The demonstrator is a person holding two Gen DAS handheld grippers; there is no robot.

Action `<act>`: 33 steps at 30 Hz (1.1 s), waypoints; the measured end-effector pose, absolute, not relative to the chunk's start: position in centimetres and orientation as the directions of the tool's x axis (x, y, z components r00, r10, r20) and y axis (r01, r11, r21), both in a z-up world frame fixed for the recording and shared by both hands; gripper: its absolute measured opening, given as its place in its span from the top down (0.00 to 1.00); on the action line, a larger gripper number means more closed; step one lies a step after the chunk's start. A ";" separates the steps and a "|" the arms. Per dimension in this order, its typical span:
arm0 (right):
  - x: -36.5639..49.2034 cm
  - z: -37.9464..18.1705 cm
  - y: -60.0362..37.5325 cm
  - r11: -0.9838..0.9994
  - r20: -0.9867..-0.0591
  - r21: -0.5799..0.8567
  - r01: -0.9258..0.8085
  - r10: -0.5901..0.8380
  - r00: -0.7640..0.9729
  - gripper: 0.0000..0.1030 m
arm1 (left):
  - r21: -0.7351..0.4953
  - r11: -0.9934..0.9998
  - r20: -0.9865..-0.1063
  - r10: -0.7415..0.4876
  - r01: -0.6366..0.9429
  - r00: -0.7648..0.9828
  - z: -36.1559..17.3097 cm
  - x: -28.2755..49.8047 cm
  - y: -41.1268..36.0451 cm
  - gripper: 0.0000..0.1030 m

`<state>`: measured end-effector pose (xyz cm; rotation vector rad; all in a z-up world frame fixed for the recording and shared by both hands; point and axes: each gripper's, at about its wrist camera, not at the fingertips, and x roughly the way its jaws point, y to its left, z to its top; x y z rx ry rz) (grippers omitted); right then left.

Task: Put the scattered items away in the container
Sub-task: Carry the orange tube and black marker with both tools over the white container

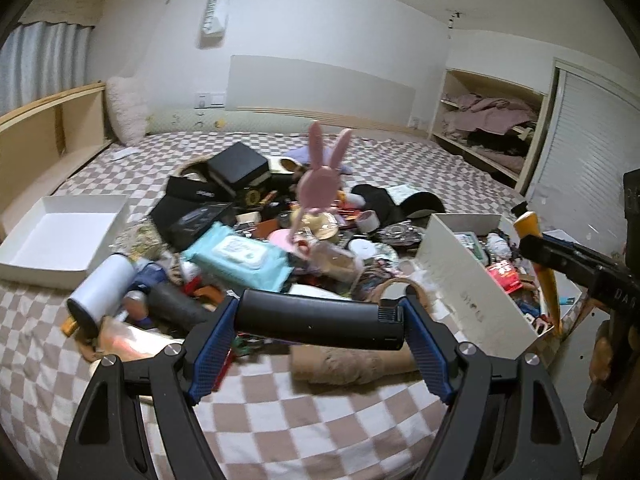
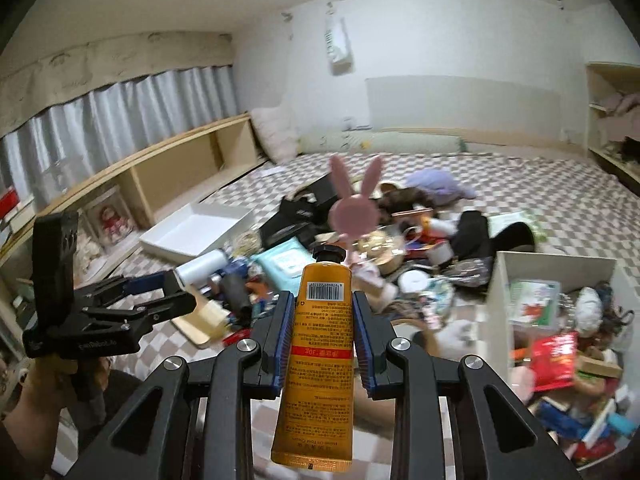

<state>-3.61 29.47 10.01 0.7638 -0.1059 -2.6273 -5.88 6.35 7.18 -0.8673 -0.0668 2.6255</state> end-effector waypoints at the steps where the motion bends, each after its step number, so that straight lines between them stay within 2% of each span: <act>1: -3.5 10.2 30.4 -0.921 -0.492 0.184 0.342 -0.388 -0.779 0.71 | -0.160 -0.926 -0.566 0.370 -0.343 -0.737 7.2 -6.1 7.0 0.22; 16: -2.2 10.5 45.1 -0.969 -0.451 0.233 0.086 -0.186 -0.873 0.71 | -0.179 -0.850 -0.556 0.503 -0.495 -0.662 7.5 -7.8 17.6 0.22; 27: -2.0 7.8 53.6 -0.958 -0.493 0.271 -0.099 -0.050 -0.869 0.71 | -0.191 -0.766 -0.548 0.602 -0.614 -0.581 7.5 -7.9 25.5 0.21; 33: -3.9 7.5 55.6 -0.968 -0.533 0.212 -0.131 -0.002 -0.846 0.71 | -0.188 -0.728 -0.562 0.631 -0.659 -0.536 6.7 -7.7 28.8 0.22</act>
